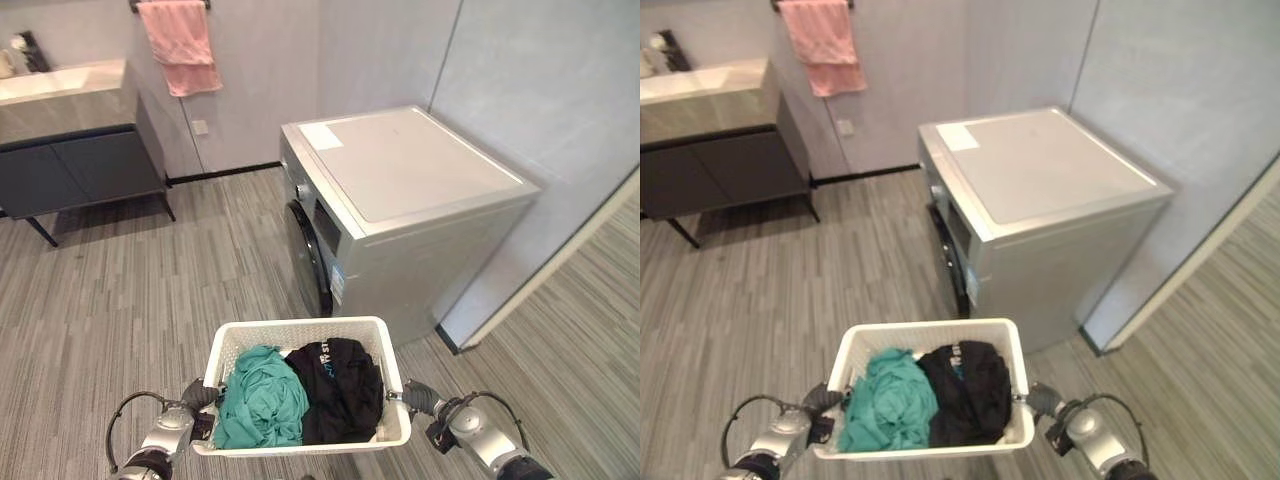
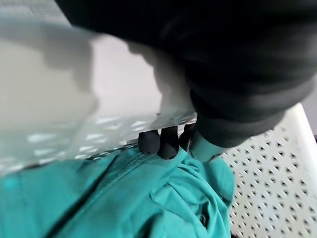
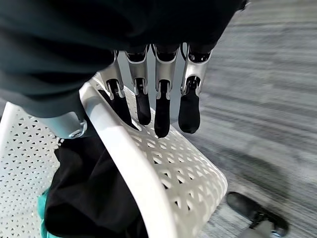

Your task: Grab the laundry basket,head to the washer,open it,put in the laundry and shut it.

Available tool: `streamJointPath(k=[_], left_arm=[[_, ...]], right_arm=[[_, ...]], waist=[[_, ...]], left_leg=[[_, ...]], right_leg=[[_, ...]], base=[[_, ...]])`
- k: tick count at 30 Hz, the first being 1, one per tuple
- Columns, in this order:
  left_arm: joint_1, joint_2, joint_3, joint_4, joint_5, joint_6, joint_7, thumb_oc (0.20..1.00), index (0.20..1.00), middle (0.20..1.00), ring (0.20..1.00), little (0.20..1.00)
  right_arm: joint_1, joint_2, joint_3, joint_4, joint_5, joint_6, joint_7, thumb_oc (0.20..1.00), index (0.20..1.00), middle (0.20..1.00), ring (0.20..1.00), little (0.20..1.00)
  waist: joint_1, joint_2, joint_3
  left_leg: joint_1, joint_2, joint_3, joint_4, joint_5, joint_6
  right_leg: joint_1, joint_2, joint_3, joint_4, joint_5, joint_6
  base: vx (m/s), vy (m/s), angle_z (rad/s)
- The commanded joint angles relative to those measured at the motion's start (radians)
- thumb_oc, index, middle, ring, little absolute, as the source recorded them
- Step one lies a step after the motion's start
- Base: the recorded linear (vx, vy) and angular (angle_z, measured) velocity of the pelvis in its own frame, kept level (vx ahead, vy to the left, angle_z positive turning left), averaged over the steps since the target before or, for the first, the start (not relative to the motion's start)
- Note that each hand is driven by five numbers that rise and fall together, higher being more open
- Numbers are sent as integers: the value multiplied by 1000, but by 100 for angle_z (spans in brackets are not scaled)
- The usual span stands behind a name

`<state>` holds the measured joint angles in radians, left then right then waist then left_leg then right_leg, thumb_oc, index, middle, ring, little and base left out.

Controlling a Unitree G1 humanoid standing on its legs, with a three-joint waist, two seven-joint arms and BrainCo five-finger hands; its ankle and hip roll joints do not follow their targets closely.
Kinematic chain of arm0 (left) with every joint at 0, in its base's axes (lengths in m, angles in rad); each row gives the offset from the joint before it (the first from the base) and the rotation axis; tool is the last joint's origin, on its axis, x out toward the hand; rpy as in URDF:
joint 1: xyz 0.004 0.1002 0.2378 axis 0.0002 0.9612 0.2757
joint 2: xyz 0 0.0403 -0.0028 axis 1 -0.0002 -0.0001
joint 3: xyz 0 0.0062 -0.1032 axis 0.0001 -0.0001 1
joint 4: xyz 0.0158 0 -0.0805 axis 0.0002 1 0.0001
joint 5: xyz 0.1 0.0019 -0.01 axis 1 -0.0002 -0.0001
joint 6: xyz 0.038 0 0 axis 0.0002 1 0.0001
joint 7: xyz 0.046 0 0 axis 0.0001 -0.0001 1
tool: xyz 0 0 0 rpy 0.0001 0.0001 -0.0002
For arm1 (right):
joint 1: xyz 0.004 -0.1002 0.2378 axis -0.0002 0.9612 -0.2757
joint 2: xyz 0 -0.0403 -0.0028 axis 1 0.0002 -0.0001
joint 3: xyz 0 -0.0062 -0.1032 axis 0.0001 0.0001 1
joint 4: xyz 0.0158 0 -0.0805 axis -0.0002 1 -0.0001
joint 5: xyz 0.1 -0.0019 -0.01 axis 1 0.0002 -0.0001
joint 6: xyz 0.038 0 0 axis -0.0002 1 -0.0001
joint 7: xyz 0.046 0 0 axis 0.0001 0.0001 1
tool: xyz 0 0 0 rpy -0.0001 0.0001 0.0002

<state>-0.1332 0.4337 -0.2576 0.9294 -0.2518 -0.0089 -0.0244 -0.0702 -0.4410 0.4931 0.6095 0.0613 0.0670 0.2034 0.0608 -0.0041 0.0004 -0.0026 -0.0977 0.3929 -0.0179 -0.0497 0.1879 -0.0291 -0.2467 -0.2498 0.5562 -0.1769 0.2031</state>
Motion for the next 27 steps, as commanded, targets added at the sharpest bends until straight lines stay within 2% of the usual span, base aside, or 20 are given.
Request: streamJointPath(k=[1,2,3,4,8,9,12,14,20,24,27], left_arm=[[25,57,33,-118,33,-36,-16,200,200,200,200,200],[36,65,37,-149,31,-32,-19,200,200,200,200,200],[46,71,43,-173,28,-34,-23,200,200,200,200,200],[75,87,57,-225,35,-28,-33,200,200,200,200,200],[100,96,71,-253,44,-21,-43,200,200,200,200,200],[109,98,75,-264,47,-20,-45,200,200,200,200,200],[189,126,104,-347,75,-7,-85,200,200,200,200,200],[279,166,151,-407,79,-5,-122,200,200,200,200,200],[377,202,224,-485,86,5,-154,200,200,200,200,200],[407,206,241,-502,83,6,-161,200,200,200,200,200],[462,209,266,-585,57,12,-170,200,200,200,200,200]], right_arm=[[-46,5,-73,-80,47,-84,21,200,200,200,200,200],[-49,2,-74,-82,44,-84,18,200,200,200,200,200],[-57,-2,-76,-80,38,-83,17,200,200,200,200,200],[-68,-9,-80,-80,30,-82,20,200,200,200,200,200],[-92,-21,-71,-106,20,-76,37,200,200,200,200,200],[-92,-26,-68,-117,17,-74,40,200,200,200,200,200],[-87,-66,-63,-240,7,-61,102,200,200,200,200,200],[-74,-106,-64,-370,23,-63,161,200,200,200,200,200],[-98,-143,-57,-527,30,-50,216,200,200,200,200,200],[-124,-145,-48,-560,28,-47,227,200,200,200,200,200],[-230,-123,4,-566,18,-51,231,200,200,200,200,200]], waist=[[-36,-10,21],[-42,-4,39],[-35,-3,47],[-46,-3,66],[-60,-15,87],[-57,-18,91],[-37,-46,62],[-9,-48,35],[29,-58,9],[40,-61,7],[70,-63,13]], left_leg=[[-72,64,-44,59,67,-164],[-52,66,-53,60,60,-167],[-26,68,-55,53,42,-180],[-2,70,-60,51,38,-183],[26,65,-95,85,0,-180],[33,65,-99,90,-7,-177],[46,59,-116,87,-30,-180],[46,74,-118,85,-38,-191],[28,95,-134,83,-40,-203],[24,97,-138,85,-43,-204],[20,100,-145,85,-45,-201]], right_leg=[[-79,97,-57,-297,252,-77],[-93,81,-84,-306,262,-71],[-127,51,-119,-350,288,-49],[-127,35,-136,-424,354,-35],[-175,22,-59,-442,422,-14],[-177,15,-59,-430,435,-9],[-117,38,-60,-503,421,-19],[-74,59,-86,-538,392,-24],[-57,75,-118,-550,352,-38],[-52,77,-125,-553,347,-40],[-48,79,-129,-551,342,-44]], base=[[42,44,18],[129,39,18],[167,-34,6],[203,-71,1],[123,-52,37],[169,-103,21],[136,-123,39],[204,-165,36],[83,-81,17],[25,-32,11],[-2,-4,-2]])
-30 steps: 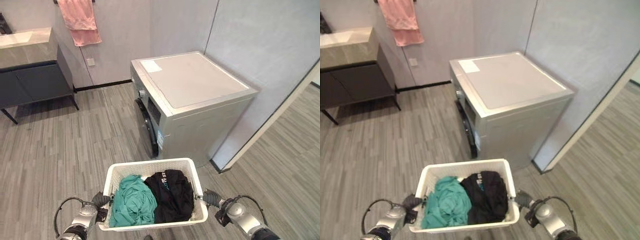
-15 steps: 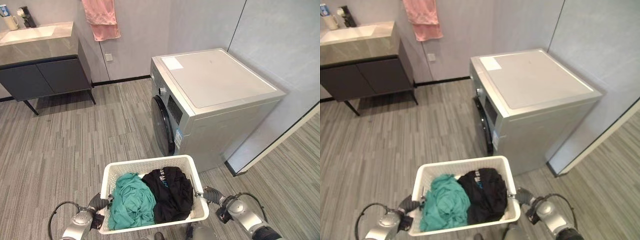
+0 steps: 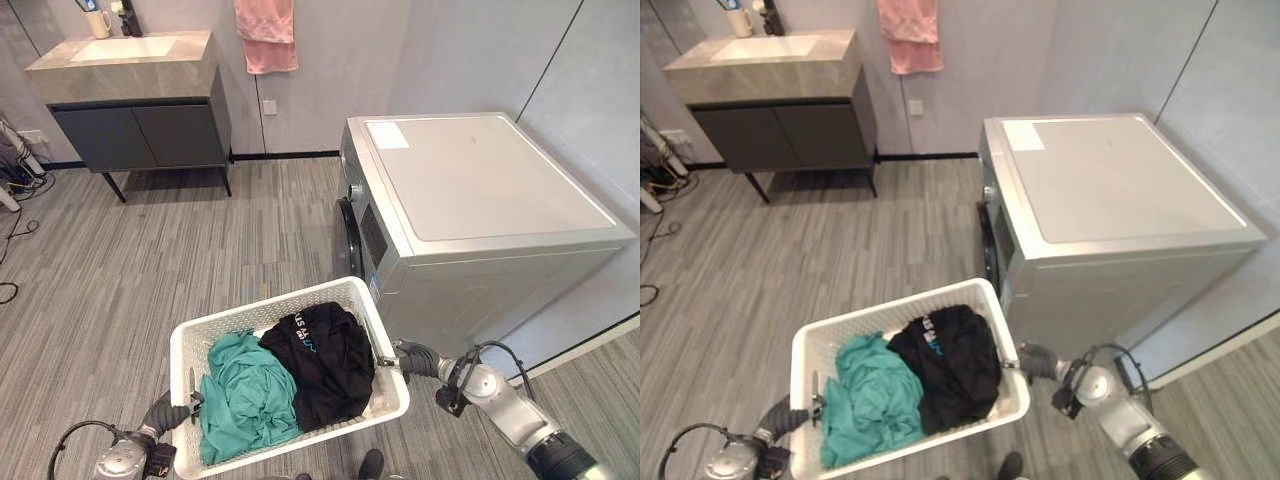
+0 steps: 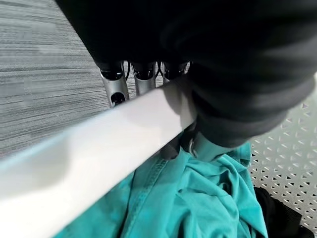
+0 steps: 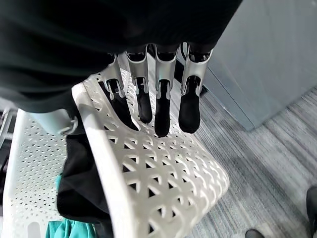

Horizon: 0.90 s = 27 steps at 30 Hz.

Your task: Grab the laundry basket,head to the washer,open it,put in the laundry and shut it.

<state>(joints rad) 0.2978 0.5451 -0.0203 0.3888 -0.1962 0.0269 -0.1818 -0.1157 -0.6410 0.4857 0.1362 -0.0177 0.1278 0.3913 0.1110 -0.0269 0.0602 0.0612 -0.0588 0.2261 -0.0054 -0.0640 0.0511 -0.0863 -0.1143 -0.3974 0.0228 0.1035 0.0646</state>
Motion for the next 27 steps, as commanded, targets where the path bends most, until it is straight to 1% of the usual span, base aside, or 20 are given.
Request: streamJointPath(k=[1,3,5,7,8,9,10,11,13,14,15,17,18,19,20,21,22,25,26,27], left_arm=[[33,97,31,-46,1,-23,-13,200,200,200,200,200],[65,105,64,-90,-18,-13,-12,200,200,200,200,200],[103,111,91,-132,-30,-4,-16,200,200,200,200,200],[135,125,108,-160,-52,1,-25,200,200,200,200,200],[136,124,111,-162,-52,2,-26,200,200,200,200,200],[159,138,127,-185,-76,10,-39,200,200,200,200,200],[160,137,129,-186,-77,10,-39,200,200,200,200,200],[193,177,170,-231,-148,23,-55,200,200,200,200,200],[202,195,188,-243,-169,27,-62,200,200,200,200,200],[210,218,201,-259,-194,32,-68,200,200,200,200,200],[216,254,219,-279,-227,40,-76,200,200,200,200,200],[235,326,244,-322,-257,41,-96,200,200,200,200,200],[243,376,265,-351,-286,44,-106,200,200,200,200,200],[244,376,266,-352,-286,44,-106,200,200,200,200,200],[245,456,279,-370,-340,51,-124,200,200,200,200,200],[248,457,282,-372,-341,52,-124,200,200,200,200,200],[234,597,302,-399,-413,60,-151,200,200,200,200,200],[201,684,305,-389,-461,47,-148,200,200,200,200,200],[199,685,304,-389,-461,47,-148,200,200,200,200,200],[183,708,307,-382,-482,45,-143,200,200,200,200,200]], right_arm=[[-187,79,13,-92,97,-112,43,200,200,200,200,200],[-300,124,74,-99,101,-94,50,200,200,200,200,200],[-363,152,106,-106,109,-71,61,200,200,200,200,200],[-459,170,148,-111,115,-51,78,200,200,200,200,200],[-462,172,150,-109,116,-51,77,200,200,200,200,200],[-551,176,188,-106,132,-31,87,200,200,200,200,200],[-554,177,189,-104,133,-31,87,200,200,200,200,200],[-686,191,243,-82,222,13,92,200,200,200,200,200],[-725,187,259,-71,244,19,92,200,200,200,200,200],[-774,188,283,-60,262,30,100,200,200,200,200,200],[-827,182,313,-50,289,42,120,200,200,200,200,200],[-906,181,347,-16,334,43,100,200,200,200,200,200],[-955,185,367,8,349,38,96,200,200,200,200,200],[-955,185,367,8,349,38,96,200,200,200,200,200],[-1003,197,393,57,386,35,86,200,200,200,200,200],[-1004,198,393,58,386,34,86,200,200,200,200,200],[-1093,226,433,175,414,31,63,200,200,200,200,200],[-1154,226,441,255,435,8,36,200,200,200,200,200],[-1155,226,441,256,435,8,36,200,200,200,200,200],[-1169,216,442,276,445,3,24,200,200,200,200,200]], waist=[[18,-41,-46],[37,-45,-35],[50,-48,-31],[68,-52,-27],[66,-52,-26],[79,-57,-25],[78,-57,-25],[93,-64,-28],[93,-67,-28],[96,-68,-30],[103,-69,-34],[104,-71,-37],[105,-71,-39],[105,-71,-39],[106,-70,-45],[105,-71,-45],[105,-72,-59],[98,-77,-67],[98,-77,-67],[94,-79,-71]], left_leg=[[-43,62,22,73,-30,-64],[-48,62,20,69,-26,-63],[-47,63,22,65,-24,-63],[-50,64,19,61,-21,-63],[-50,64,19,60,-21,-63],[-52,64,19,58,-19,-64],[-52,64,19,58,-19,-64],[-50,63,16,48,-14,-65],[-49,63,16,46,-12,-65],[-47,63,16,45,-11,-66],[-47,63,15,42,-8,-67],[-45,62,14,39,-5,-69],[-43,62,13,37,-2,-70],[-43,62,13,37,-2,-70],[-40,61,11,30,4,-73],[-39,61,11,29,4,-73],[-31,62,11,14,15,-77],[-26,64,12,2,24,-82],[-25,64,12,2,24,-82],[-23,66,14,-3,27,-85]], right_leg=[[10,-53,19,-18,62,95],[6,-52,24,-16,63,92],[7,-51,24,-18,64,90],[6,-51,21,-20,66,88],[6,-51,21,-20,66,88],[4,-53,19,-20,69,87],[4,-53,19,-20,69,87],[5,-52,18,-26,74,86],[6,-52,18,-26,75,85],[8,-52,17,-28,76,85],[10,-52,14,-29,77,85],[11,-51,14,-29,77,85],[13,-51,14,-29,79,85],[13,-51,14,-29,79,85],[16,-50,12,-32,82,87],[16,-50,12,-32,82,87],[20,-47,9,-35,83,88],[22,-45,8,-40,85,89],[22,-45,8,-40,85,89],[23,-44,8,-45,86,90]], base=[[0,0,0],[-38,-15,0],[-21,-9,-5],[-27,-22,5],[0,0,0],[-13,-9,3],[0,0,0],[-17,-16,8],[-3,-2,2],[0,0,0],[-3,-6,7],[-4,-4,8],[-1,0,7],[6,-2,5],[0,0,0],[0,0,0],[18,-13,3],[8,-6,1],[0,0,0],[0,0,0]])
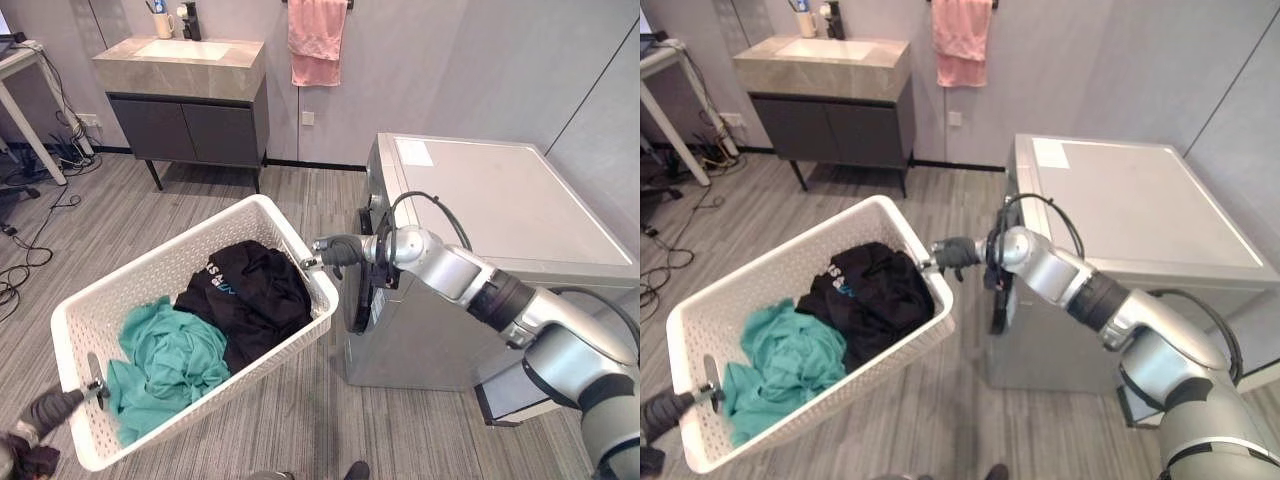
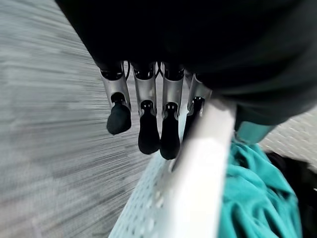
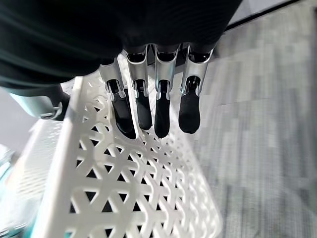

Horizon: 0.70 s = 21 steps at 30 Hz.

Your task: Grab the laundry basket,head to the washer,open it,put in the laundry and shut it.

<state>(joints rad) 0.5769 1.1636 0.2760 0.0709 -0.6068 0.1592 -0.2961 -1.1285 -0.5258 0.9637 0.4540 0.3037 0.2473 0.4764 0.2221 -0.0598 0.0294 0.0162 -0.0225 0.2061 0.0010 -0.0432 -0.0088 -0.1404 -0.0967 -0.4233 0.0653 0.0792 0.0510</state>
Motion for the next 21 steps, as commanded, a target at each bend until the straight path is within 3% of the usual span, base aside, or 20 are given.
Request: streamJointPath(k=[1,4,6,9,10,11,14,17,19,21], left_arm=[[-126,117,0,-58,-90,-92,-26,200,200,200,200,200],[-206,183,-20,-35,-142,-108,-7,200,200,200,200,200],[-334,243,-96,18,-186,-118,9,200,200,200,200,200],[-555,302,-255,102,-200,-125,23,200,200,200,200,200],[-711,320,-377,199,-205,-124,27,200,200,200,200,200],[-748,318,-413,207,-206,-125,27,200,200,200,200,200],[-1094,296,-700,361,-190,-131,37,200,200,200,200,200],[-1306,242,-866,494,-161,-120,38,200,200,200,200,200],[-1474,155,-980,618,-128,-112,38,200,200,200,200,200],[-1514,132,-1005,649,-123,-114,40,200,200,200,200,200]], right_arm=[[-175,101,-35,-10,133,-125,-73,200,200,200,200,200],[-241,47,-25,65,165,-140,-102,200,200,200,200,200],[-322,-15,4,148,214,-148,-127,200,200,200,200,200],[-409,-54,40,247,261,-156,-143,200,200,200,200,200],[-465,-79,71,319,296,-153,-140,200,200,200,200,200],[-463,-85,71,320,296,-154,-140,200,200,200,200,200],[-534,-115,105,436,313,-153,-145,200,200,200,200,200],[-576,-142,123,503,316,-144,-143,200,200,200,200,200],[-607,-164,143,575,292,-126,-134,200,200,200,200,200],[-615,-177,147,595,284,-125,-134,200,200,200,200,200]], waist=[[-19,-47,-42],[-35,-49,-50],[-58,-53,-56],[-81,-51,-67],[-107,-50,-77],[-100,-50,-77],[-115,-48,-89],[-132,-44,-99],[-151,-37,-108],[-156,-39,-112]], left_leg=[[23,29,36,-12,9,-26],[27,31,40,-23,18,-31],[33,34,47,-31,24,-36],[45,38,59,-44,30,-42],[50,40,68,-50,34,-48],[50,40,67,-50,34,-48],[57,44,77,-58,40,-54],[61,46,86,-62,43,-58],[64,49,93,-67,46,-63],[60,47,95,-68,49,-63]], right_leg=[[78,-59,34,-89,111,104],[80,-54,33,-95,112,106],[82,-47,36,-102,114,107],[87,-37,42,-113,116,110],[88,-30,46,-120,117,111],[88,-30,46,-120,117,111],[90,-22,54,-129,117,111],[93,-16,60,-133,114,111],[95,-10,65,-139,109,110],[91,-10,67,-138,109,109]], base=[[0,0,0],[4,-2,2],[5,-7,5],[47,-8,-3],[22,-10,-9],[35,-14,-12],[29,-4,-20],[32,-6,-23],[33,-5,-12],[13,-5,-5]])
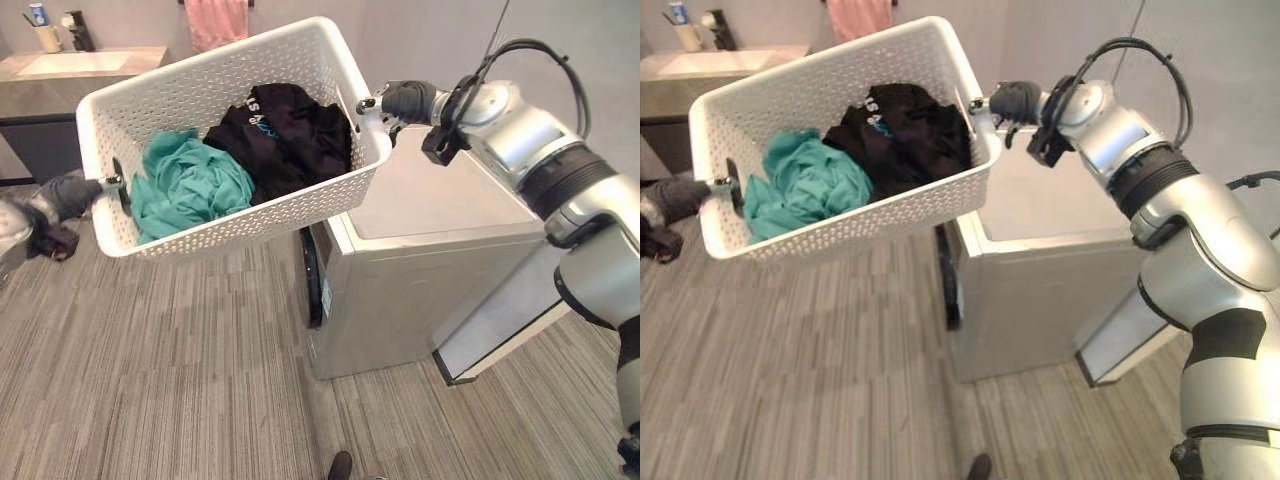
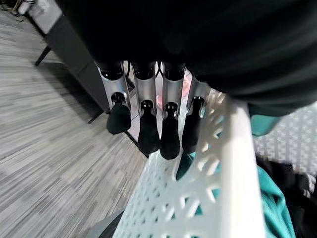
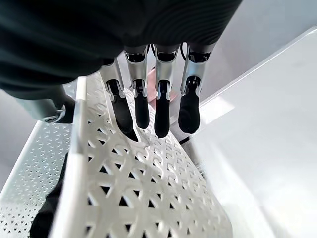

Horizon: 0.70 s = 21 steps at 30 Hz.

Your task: Grab the laundry basket,head to the washer,open it,put in the laundry and shut it.

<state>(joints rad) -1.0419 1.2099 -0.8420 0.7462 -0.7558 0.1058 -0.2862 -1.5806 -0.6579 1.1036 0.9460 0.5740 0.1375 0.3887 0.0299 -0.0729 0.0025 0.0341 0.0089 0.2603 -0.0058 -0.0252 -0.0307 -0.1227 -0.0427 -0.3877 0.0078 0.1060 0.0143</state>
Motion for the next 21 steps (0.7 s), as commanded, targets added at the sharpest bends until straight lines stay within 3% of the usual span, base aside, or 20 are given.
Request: streamJointPath(k=[1,5,6,7,8,14,21], left_arm=[[31,37,68,26,41,-60,31,200,200,200,200,200],[-117,-109,5,168,71,-62,58,200,200,200,200,200],[-120,-110,1,169,71,-62,57,200,200,200,200,200],[-202,-206,-26,250,87,-62,72,200,200,200,200,200],[-204,-206,-28,251,86,-62,72,200,200,200,200,200],[-324,-390,-39,399,104,-65,126,200,200,200,200,200],[-337,-482,-14,466,125,-69,168,200,200,200,200,200]], right_arm=[[-171,-56,23,131,-16,-10,-41,200,200,200,200,200],[-166,-70,19,228,-61,4,-50,200,200,200,200,200],[-166,-72,18,229,-61,4,-50,200,200,200,200,200],[-154,-65,8,276,-95,14,-57,200,200,200,200,200],[-154,-66,7,276,-95,14,-57,200,200,200,200,200],[-136,-12,-35,317,-98,24,-98,200,200,200,200,200],[-99,32,-35,277,-108,23,-110,200,200,200,200,200]], waist=[[25,-18,-88],[0,-4,-93],[0,-7,-95],[-10,5,-93],[-10,2,-95],[-37,24,-86],[-57,31,-78]], left_leg=[[48,19,44,-63,30,-44],[51,21,51,-67,31,-46],[46,19,50,-66,33,-45],[50,20,51,-68,33,-45],[46,18,51,-68,35,-45],[26,20,58,-76,45,-46],[9,28,58,-81,56,-50]], right_leg=[[77,-60,36,-82,78,146],[75,-54,52,-86,72,142],[70,-56,52,-86,73,142],[73,-51,57,-87,69,141],[69,-52,57,-87,70,141],[42,-45,75,-92,72,138],[22,-36,87,-90,73,131]], base=[[40,-13,-9],[26,-6,-13],[23,-15,-13],[12,-16,-7],[23,-20,-3],[1,-7,-2],[2,-19,-7]])
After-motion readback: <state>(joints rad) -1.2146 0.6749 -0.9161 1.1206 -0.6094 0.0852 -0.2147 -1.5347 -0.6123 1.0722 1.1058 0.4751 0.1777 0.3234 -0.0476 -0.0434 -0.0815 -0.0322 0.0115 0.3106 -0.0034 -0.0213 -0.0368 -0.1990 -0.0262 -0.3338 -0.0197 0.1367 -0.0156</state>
